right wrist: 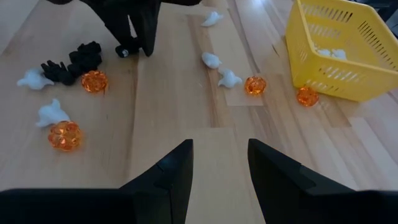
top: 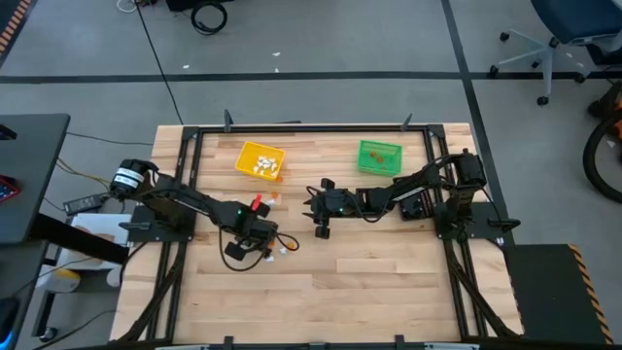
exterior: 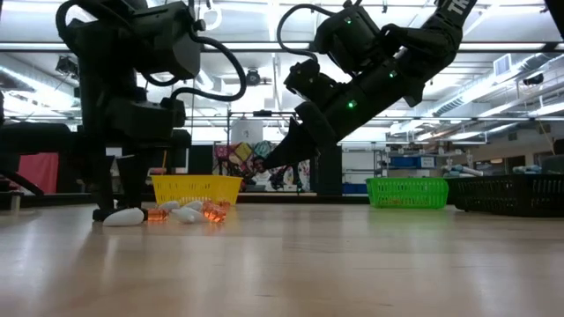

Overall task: Sort Halloween decoration
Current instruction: Put the black skeleton toy into the black bin

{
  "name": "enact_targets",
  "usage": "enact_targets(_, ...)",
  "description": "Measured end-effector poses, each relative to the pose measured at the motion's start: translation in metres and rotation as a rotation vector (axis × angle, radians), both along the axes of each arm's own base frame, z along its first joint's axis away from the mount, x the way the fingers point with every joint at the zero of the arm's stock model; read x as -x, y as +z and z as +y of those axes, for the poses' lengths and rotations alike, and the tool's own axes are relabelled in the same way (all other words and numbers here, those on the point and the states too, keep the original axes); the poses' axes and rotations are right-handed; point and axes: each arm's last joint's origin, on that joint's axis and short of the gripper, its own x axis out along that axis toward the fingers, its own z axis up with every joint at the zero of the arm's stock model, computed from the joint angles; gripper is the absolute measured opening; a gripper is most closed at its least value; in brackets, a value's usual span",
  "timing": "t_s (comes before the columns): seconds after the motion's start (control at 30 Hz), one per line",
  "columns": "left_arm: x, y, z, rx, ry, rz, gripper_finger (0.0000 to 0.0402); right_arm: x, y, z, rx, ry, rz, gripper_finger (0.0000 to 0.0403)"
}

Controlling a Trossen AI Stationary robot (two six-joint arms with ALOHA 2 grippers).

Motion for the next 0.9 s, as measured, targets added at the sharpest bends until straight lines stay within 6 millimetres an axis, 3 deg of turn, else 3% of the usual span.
enact_targets(0.3, 0.003, 0.001, -0.002, -0.01, 0.039, 0.009, 0.001, 0.0, 0.0, 0.0, 0.0, -0.001, -0.001, 0.0158)
enact_targets(0.57, 0.0, 0.007, -0.001, -0.059, 0.079, 0.015, 0.0007, 0.0, 0.0, 0.001, -0.014, 0.031, 0.0, 0.0158)
enact_targets(0.7, -0.015, 0.024, -0.001, -0.116, 0.155, -0.092, 0.0006, -0.001, 0.002, 0.002, -0.014, 0.033, -0.02, 0.0158)
enact_targets(0.9, -0.023, 0.033, -0.001, -0.18, 0.25, -0.193, 0.0006, -0.002, 0.003, 0.01, 0.044, 0.03, -0.033, 0.0158)
